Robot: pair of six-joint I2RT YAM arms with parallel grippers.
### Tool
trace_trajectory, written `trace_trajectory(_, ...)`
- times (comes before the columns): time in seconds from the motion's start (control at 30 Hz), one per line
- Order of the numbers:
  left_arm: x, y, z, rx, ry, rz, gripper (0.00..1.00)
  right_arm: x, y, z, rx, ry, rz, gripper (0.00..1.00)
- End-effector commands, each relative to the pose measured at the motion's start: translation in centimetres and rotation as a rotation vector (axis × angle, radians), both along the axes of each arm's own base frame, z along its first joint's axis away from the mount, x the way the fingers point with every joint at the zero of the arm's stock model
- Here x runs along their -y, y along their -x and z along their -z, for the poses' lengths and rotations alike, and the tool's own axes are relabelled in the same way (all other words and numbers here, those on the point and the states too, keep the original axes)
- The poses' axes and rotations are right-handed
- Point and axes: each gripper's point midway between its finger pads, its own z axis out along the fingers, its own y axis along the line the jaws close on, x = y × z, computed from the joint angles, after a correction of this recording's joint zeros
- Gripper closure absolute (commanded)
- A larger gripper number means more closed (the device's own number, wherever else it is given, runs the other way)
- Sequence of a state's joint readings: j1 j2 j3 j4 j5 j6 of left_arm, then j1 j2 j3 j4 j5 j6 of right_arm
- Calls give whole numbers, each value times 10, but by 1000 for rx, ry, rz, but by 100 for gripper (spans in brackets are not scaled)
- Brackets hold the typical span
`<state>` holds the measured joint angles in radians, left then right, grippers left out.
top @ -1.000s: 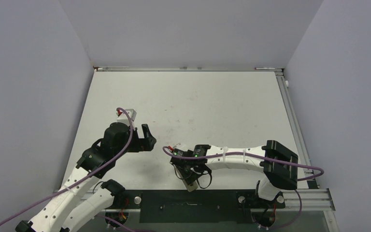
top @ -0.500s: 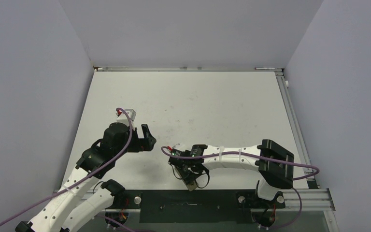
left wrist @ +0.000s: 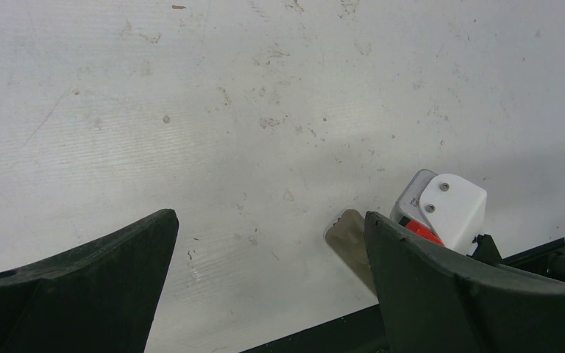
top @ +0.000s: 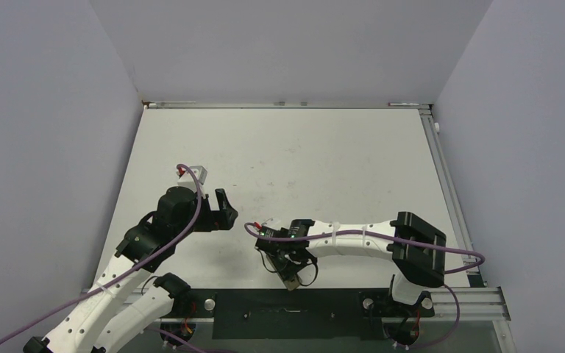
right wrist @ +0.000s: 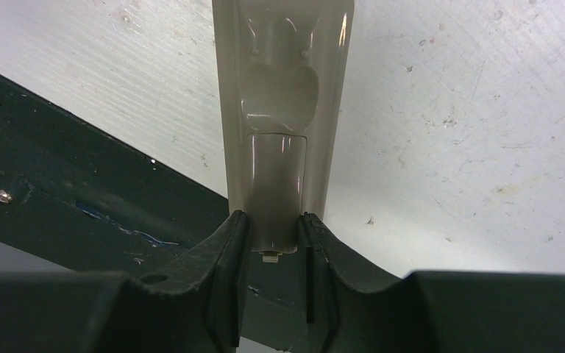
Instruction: Load the batteries into the remote control
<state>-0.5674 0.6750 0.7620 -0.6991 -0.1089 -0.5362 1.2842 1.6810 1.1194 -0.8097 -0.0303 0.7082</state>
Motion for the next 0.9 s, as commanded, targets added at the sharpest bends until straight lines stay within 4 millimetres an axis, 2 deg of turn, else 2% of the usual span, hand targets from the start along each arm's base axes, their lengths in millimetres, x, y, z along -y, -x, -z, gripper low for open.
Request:
trace_trajectory(0.0,0,-6,-13,51,12,-4,4,-12,-7,-6,34,-23,1,91)
trace_trajectory(0.17,0,-6,-13,50,10,-3,4,-13,-12,-5,60,-13,3,91)
trace_trajectory(0.37,0,-6,-12,49,9,-2,4,-13,-12,-1,59,-3,3,83)
trace_trajectory(0.53,0,-6,-12,46,9,0,4,-14,-13,-2,61,-8,8,72)
trace_trajectory(0.77,1,-6,-11,45,9,4,4,-18,-14,-2,65,-12,9,53)
trace_trajectory(0.87,1,-6,-11,46,10,5,4,-19,-16,-6,76,-15,13,49)
